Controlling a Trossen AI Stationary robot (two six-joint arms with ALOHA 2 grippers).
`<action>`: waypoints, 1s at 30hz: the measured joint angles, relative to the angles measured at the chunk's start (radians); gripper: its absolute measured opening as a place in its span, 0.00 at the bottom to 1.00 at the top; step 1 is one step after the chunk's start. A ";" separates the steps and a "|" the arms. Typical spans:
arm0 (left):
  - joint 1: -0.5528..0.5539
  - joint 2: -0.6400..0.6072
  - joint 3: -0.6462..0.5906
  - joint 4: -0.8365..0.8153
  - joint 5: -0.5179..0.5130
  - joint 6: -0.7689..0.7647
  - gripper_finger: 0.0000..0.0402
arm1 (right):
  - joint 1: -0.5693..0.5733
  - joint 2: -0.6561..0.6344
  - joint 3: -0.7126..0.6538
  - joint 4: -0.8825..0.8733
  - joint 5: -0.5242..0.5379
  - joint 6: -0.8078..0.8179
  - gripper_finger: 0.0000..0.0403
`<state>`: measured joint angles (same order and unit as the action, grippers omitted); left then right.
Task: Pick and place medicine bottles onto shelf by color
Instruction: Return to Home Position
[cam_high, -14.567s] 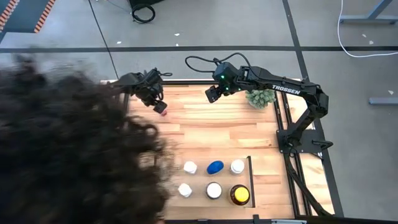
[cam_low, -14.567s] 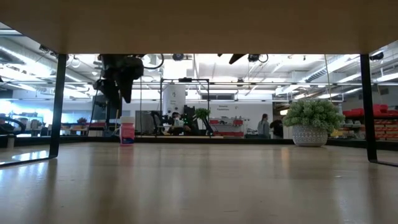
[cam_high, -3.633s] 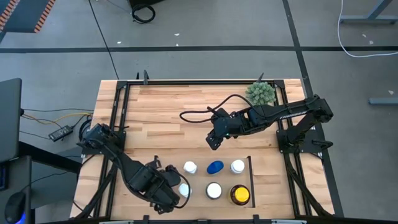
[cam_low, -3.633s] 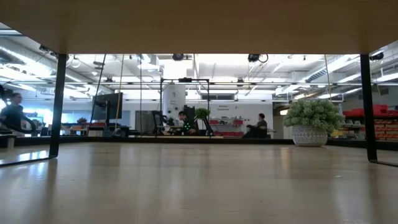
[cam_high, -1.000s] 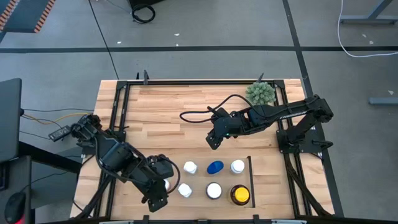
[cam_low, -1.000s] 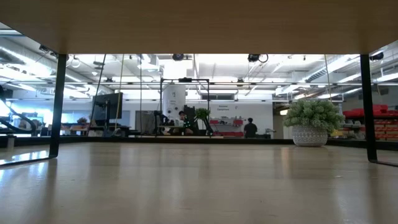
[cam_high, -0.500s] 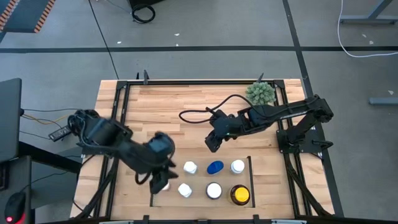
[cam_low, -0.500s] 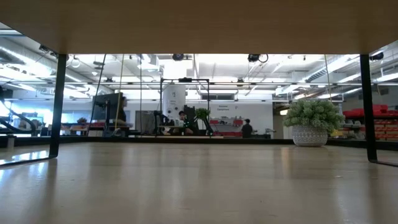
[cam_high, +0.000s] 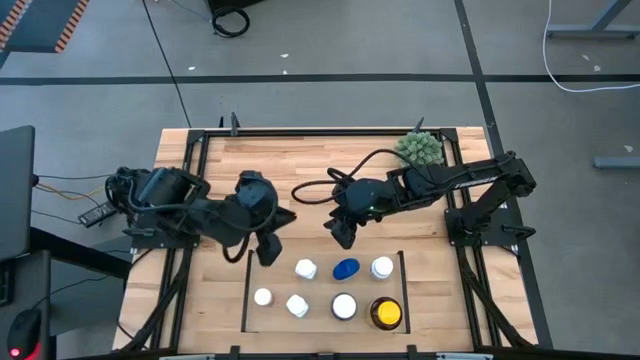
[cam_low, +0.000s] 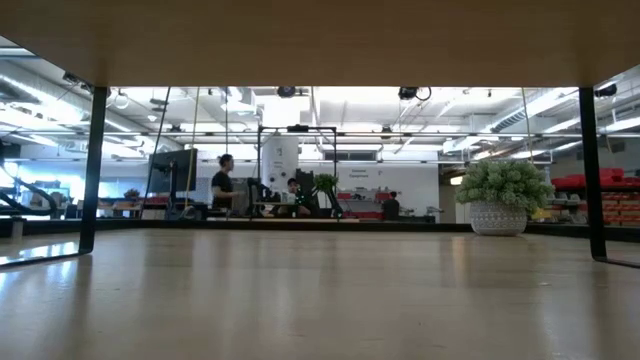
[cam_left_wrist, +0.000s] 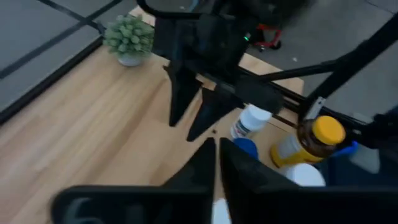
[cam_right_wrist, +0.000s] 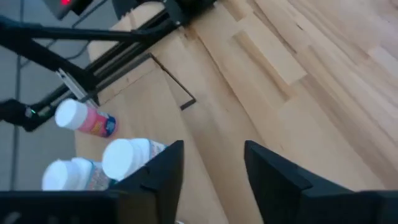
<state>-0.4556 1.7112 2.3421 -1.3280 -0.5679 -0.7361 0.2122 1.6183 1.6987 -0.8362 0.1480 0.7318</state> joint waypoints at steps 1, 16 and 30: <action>0.007 0.002 0.000 0.001 -0.006 0.011 0.04 | 0.000 -0.002 -0.001 -0.006 -0.001 -0.013 0.42; 0.182 -0.006 -0.155 0.103 0.151 0.179 0.01 | -0.105 -0.093 -0.001 -0.018 -0.142 -0.128 0.02; 0.326 -0.453 -0.887 0.719 0.356 0.219 0.00 | -0.197 -0.122 -0.014 -0.045 -0.181 -0.109 0.02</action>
<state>-0.1297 1.2582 1.4551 -0.6093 -0.2123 -0.5167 0.0149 1.4958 1.6850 -0.8816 -0.0329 0.6230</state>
